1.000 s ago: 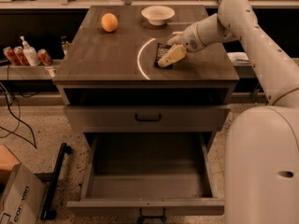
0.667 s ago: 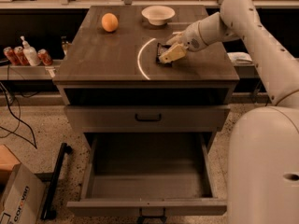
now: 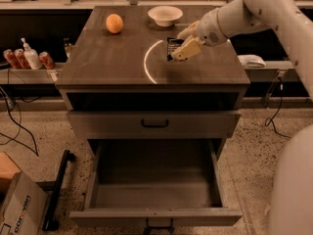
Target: Place rxbar chocolate into middle drawer
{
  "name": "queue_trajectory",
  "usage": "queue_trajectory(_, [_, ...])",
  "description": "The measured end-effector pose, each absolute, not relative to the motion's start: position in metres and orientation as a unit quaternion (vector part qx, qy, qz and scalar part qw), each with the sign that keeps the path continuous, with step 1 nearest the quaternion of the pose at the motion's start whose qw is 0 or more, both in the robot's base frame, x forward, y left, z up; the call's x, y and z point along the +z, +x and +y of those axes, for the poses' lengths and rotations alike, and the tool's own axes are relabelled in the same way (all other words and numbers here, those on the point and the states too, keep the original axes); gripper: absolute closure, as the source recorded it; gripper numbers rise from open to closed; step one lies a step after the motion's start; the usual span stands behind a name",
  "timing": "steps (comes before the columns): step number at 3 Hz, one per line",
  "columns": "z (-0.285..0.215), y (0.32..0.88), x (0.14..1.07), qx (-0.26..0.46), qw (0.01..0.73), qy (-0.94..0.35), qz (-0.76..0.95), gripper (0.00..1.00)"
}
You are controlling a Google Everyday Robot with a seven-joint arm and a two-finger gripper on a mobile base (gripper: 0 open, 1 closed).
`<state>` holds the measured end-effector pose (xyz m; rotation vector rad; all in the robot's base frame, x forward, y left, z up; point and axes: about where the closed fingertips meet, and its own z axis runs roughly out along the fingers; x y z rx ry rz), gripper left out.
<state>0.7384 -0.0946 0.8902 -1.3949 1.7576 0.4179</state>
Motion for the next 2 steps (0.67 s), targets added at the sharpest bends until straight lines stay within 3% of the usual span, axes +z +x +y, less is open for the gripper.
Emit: queue_trajectory(2, [-0.097, 0.633, 0.927, 0.17, 0.418, -0.563, 0.692, 1.0])
